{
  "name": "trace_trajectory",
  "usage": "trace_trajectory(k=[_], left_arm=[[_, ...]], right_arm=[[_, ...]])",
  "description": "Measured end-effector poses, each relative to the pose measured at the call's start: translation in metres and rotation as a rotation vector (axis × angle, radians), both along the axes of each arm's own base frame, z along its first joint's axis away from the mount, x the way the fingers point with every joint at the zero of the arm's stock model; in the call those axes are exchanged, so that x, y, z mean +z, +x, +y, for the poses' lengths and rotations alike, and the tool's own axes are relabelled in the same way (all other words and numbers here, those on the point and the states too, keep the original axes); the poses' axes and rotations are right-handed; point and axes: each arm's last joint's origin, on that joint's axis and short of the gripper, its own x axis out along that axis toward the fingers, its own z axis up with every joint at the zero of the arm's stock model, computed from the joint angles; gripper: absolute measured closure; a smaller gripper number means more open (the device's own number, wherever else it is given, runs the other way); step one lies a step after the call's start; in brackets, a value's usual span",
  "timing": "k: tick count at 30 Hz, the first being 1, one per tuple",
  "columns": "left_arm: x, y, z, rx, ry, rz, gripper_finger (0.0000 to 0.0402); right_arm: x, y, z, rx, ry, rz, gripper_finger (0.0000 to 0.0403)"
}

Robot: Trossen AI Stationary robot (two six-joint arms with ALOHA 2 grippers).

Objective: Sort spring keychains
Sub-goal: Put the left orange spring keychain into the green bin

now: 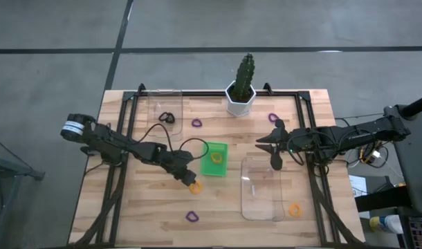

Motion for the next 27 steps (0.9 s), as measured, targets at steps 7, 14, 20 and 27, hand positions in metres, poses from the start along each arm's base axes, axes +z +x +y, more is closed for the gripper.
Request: trace_trajectory(k=[7,14,20,27], left_arm=[[-0.0006,-0.0005,0.0001,-0.018,0.019,-0.002,0.0282],[-0.0057,-0.005,0.0014,0.028,0.026,0.074,0.0246],[-0.0058,-0.0047,0.0022,0.074,0.025,0.08,0.0244],[-0.0013,-0.0025,-0.0017,0.121,0.065,0.091,0.0243]], right_arm=[[0.0001,0.0,0.0,0.0,0.0,0.0,0.0317],[0.0001,0.0,0.0,-0.001,0.003,-0.001,0.0317],[0.0001,0.0,0.0,-0.001,0.003,-0.001,0.0317],[0.0001,0.0,0.0,-0.001,0.003,-0.001,0.0317]])
